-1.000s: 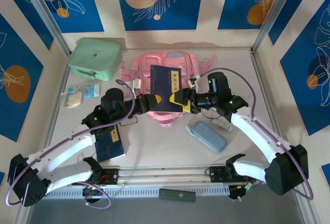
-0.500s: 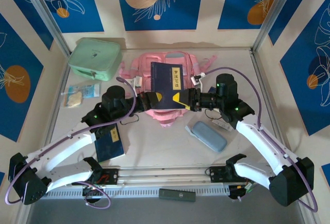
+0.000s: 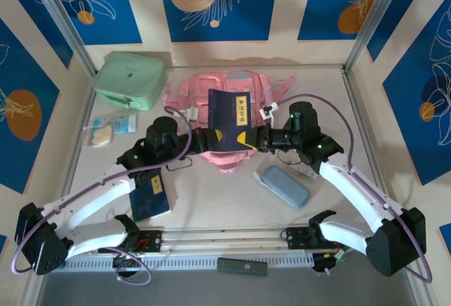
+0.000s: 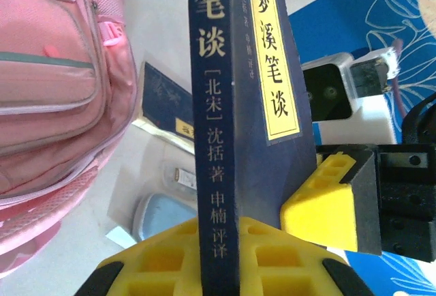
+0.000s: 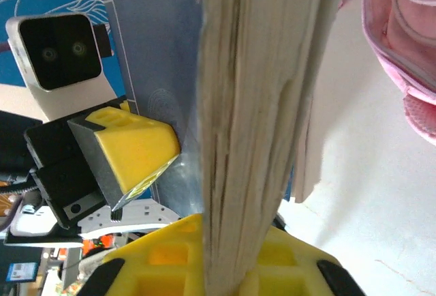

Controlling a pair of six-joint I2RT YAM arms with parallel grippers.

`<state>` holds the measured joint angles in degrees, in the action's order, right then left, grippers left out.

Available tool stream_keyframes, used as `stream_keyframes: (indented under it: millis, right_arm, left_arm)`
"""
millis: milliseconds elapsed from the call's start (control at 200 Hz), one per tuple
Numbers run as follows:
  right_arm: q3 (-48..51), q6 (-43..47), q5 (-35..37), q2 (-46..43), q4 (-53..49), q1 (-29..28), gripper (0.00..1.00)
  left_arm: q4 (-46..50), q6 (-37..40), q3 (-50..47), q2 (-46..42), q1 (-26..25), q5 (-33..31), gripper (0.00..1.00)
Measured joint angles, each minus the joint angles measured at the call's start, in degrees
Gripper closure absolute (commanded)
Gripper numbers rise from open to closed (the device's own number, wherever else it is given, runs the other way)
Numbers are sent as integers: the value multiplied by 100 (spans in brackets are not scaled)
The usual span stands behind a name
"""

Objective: Pack books, pencil case, and school supplies into a backpack

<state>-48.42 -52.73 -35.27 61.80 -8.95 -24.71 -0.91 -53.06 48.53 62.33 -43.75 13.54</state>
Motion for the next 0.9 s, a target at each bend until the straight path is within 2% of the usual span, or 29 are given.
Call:
stream_keyframes:
  millis: [25, 55, 225, 365, 515, 615, 740, 900]
  right_arm:
    - [0, 7, 15, 0, -68, 11, 100]
    - [-4, 35, 33, -2, -153, 31, 100]
    - [-74, 352, 337, -162, -997, 396, 100]
    - [-9, 428, 540, -667, -1663, 990, 100]
    - [138, 444, 570, -1141, -2135, 1687, 100]
    - [251, 474, 529, -1257, -2382, 2114, 100]
    - [420, 490, 487, -1296, -2586, 2479, 100]
    - [466, 566, 404, -1340, -2780, 2638, 100]
  left_arm:
    - [50, 61, 26, 31, 0, 0, 71]
    - [157, 197, 87, 76, 0, 9, 67]
    - [1239, 1414, 761, 269, 11, -160, 56]
    - [1906, 2754, 1300, 527, 70, -492, 54]
    - [2312, 4133, 1816, 1497, 96, -1027, 54]
    - [2378, 4972, 1996, 2208, 98, -1132, 49]
    - [2494, 5786, 2312, 2927, 98, -1154, 43]
    - [2719, 6487, 3047, 3755, 101, -1174, 42]
